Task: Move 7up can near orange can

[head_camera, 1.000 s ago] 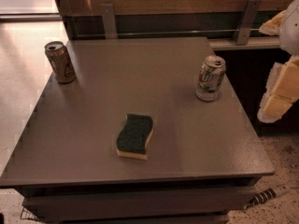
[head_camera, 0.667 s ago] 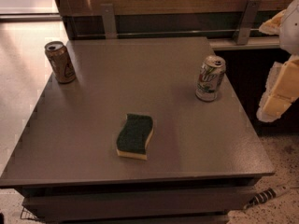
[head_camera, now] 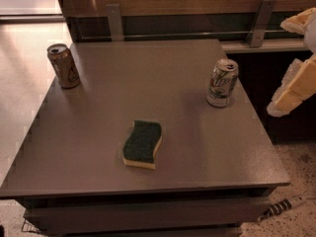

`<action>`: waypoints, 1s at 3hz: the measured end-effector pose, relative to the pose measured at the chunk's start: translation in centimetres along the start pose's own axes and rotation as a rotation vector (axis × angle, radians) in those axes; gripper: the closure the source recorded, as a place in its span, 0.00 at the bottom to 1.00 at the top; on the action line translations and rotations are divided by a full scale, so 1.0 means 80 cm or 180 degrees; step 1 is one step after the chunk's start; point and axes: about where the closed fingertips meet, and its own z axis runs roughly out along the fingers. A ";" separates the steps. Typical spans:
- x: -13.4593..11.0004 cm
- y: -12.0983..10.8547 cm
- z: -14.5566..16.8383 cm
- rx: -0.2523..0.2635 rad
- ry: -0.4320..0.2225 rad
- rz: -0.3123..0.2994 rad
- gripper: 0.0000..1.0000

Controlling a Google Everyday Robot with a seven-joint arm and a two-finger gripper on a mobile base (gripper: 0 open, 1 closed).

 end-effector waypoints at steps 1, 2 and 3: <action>0.016 -0.024 0.029 0.0090 -0.0493 0.0220 0.00; 0.022 -0.044 0.065 0.0117 -0.1053 0.0462 0.00; 0.020 -0.057 0.108 0.0002 -0.1567 0.0674 0.00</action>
Offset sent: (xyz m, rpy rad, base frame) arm 0.0806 -0.0236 -0.0618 0.5775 -0.1684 -0.0385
